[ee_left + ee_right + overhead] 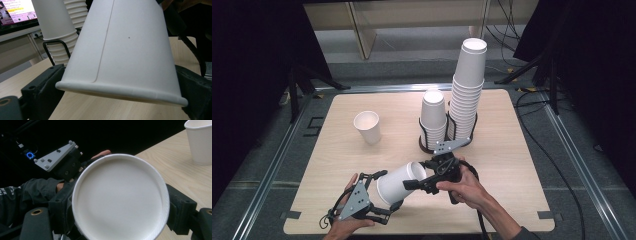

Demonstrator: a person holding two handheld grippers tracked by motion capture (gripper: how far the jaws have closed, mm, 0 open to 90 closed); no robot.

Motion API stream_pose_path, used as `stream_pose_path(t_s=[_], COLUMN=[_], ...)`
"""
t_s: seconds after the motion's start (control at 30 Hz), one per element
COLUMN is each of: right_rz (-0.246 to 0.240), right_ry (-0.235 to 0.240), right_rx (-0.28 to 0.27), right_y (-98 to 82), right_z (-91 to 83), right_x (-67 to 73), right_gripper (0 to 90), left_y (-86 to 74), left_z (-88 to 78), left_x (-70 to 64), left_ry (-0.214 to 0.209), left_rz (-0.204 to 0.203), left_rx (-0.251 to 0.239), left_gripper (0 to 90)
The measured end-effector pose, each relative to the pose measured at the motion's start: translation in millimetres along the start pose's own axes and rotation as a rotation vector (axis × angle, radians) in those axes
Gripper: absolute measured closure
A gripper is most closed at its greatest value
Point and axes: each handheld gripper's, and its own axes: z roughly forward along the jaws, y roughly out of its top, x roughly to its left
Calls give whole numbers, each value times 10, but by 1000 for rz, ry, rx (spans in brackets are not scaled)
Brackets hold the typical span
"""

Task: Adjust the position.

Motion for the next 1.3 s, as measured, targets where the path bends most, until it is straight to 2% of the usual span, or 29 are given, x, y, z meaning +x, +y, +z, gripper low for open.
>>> stream_pose_path(t_s=[0.03, 0.4, 0.63, 0.67, 0.7, 0.77, 0.87, 0.9, 0.93, 1.07, 1.1, 1.13, 1.17, 1.2, 1.3], right_rz=[-14, 57, 52, 35, 50, 48, 27, 22, 13, -1, -16, -28, -49, -50, -118], right_ry=[-5, 23, 15, 4, 15, 17, -11, -15, -26, -37, -69, -84, -81, -106, -153], right_rx=[-5, -3, 3, 0, 7, 7, 18, 20, 28, 30, 39, 53, 52, 64, 98], right_y=[-1, -32, -35, -36, -35, -35, -32, -30, -27, -14, -4, 7, 14, 26, 64], right_z=[0, -20, -20, -19, -21, -23, -26, -24, -25, -30, -44, -54, -52, -68, -94], right_x=[-6, -71, -80, -90, -86, -91, -83, -80, -80, -72, -56, -45, -41, -14, 27], right_gripper=[242, 232, 224, 223, 223, 221, 212, 209, 198, 163, 160, 159, 159, 158, 157], left_y=[-1, 20, 29, 31, 33, 35, 38, 27, 36, 28, 23, 31, 28, 21, 6], left_z=[2, -18, -21, -21, -20, -17, -15, 10, -1, 22, 32, 22, 27, 39, 47], left_x=[-1, 36, 45, 47, 47, 48, 51, 41, 37, 24, 26, 26, 29, 34, 48], left_ry=[-1, -27, -36, -38, -39, -39, -47, -52, -49, -59, -63, -61, -61, -61, -65], left_rz=[-2, -24, -30, -27, -28, -34, -25, -34, -28, -25, -22, -21, -21, -24, -24], left_rx=[-7, 34, 57, 59, 62, 70, 89, 69, 100, 127, 131, 161, 170, 172, 206], left_gripper=[44, 114, 135, 136, 137, 139, 142, 142, 143, 144, 144, 145, 145, 146, 147])
